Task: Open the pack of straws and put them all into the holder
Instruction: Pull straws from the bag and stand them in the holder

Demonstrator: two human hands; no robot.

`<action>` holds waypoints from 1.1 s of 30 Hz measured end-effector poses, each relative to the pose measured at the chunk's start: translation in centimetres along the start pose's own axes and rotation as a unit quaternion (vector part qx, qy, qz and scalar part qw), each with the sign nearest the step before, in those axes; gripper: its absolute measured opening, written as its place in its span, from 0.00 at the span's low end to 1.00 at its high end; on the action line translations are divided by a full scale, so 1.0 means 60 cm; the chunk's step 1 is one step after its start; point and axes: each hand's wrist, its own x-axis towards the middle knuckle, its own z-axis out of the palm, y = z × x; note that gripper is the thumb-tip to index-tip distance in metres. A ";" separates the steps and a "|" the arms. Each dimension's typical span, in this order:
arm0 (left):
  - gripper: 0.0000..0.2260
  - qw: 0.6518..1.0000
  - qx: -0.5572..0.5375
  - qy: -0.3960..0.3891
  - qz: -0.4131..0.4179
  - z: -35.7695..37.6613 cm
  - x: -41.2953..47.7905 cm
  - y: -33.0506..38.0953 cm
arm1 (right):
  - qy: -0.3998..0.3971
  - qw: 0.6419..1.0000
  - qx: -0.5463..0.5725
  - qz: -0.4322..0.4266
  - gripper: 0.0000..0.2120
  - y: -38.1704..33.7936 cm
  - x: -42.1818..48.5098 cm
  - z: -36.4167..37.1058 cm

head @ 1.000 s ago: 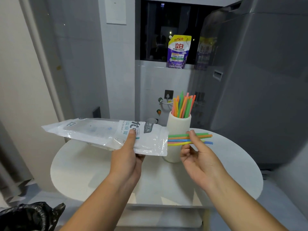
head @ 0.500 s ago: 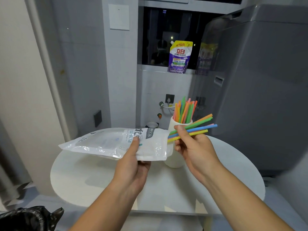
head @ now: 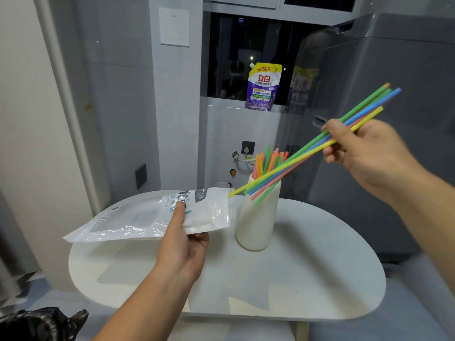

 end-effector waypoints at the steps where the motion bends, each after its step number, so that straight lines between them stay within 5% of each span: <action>1: 0.11 1.000 0.000 0.001 -0.002 0.000 0.000 -0.001 | 0.001 1.000 -0.012 -0.006 0.12 -0.005 0.005 -0.008; 12: 0.10 1.000 0.026 0.004 -0.002 -0.003 -0.003 -0.002 | 0.052 0.989 -0.117 -0.068 0.09 -0.034 0.032 -0.035; 33: 0.19 0.999 0.039 0.008 0.008 -0.005 -0.001 -0.008 | 0.023 0.987 -0.157 -0.034 0.14 -0.051 0.060 0.011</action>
